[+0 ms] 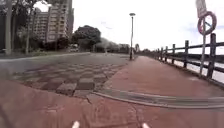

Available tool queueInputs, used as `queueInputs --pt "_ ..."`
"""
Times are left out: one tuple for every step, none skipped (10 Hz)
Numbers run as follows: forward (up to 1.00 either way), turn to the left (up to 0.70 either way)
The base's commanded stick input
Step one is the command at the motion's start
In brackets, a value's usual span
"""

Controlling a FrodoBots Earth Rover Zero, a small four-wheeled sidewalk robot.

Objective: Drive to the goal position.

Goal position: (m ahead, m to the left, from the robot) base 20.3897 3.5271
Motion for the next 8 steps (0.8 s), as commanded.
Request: queueInputs --pt "0.7 0.0" --pt "0.7 0.0" --pt "0.7 0.0" --pt "0.7 0.0" --pt "0.7 0.0" --pt "0.7 0.0" --pt "0.7 0.0" --pt "0.7 0.0"
